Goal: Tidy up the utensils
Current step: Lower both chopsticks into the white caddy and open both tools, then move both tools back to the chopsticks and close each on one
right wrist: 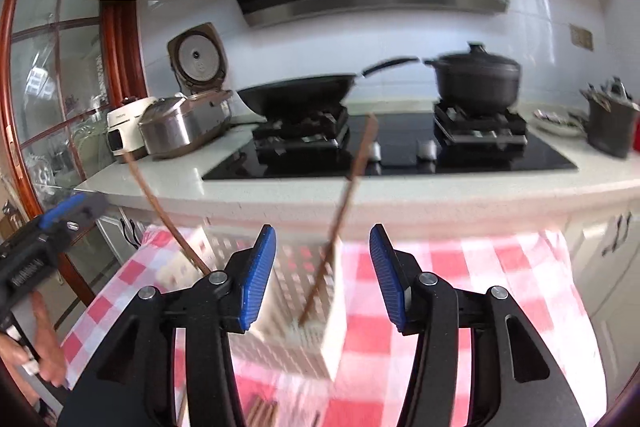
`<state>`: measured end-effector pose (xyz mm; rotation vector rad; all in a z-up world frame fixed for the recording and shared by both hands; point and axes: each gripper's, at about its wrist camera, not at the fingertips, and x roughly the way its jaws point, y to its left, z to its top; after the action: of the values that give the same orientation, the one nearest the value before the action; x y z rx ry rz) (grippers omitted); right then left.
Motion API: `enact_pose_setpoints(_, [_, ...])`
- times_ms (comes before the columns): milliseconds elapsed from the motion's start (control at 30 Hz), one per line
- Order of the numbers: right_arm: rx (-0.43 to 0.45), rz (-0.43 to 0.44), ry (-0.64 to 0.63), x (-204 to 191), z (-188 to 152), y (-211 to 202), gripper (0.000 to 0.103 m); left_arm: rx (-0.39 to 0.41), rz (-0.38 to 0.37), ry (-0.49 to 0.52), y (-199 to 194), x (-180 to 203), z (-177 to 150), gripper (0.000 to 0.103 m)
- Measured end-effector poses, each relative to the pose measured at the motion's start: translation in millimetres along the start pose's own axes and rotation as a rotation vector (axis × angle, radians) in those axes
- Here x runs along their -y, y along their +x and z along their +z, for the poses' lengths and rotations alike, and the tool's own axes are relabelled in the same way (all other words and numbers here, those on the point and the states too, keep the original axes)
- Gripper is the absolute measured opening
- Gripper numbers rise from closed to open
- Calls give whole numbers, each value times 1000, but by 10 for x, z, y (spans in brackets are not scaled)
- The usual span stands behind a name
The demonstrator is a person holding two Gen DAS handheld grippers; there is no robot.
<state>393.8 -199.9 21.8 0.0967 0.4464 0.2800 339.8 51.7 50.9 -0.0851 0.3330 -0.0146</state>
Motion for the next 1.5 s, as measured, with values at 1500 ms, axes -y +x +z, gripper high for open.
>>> enact_pose_setpoints(1500, [-370,37,47,-111,-1558,-266,23,-387,-18,-12,-369,-33,-1628,49])
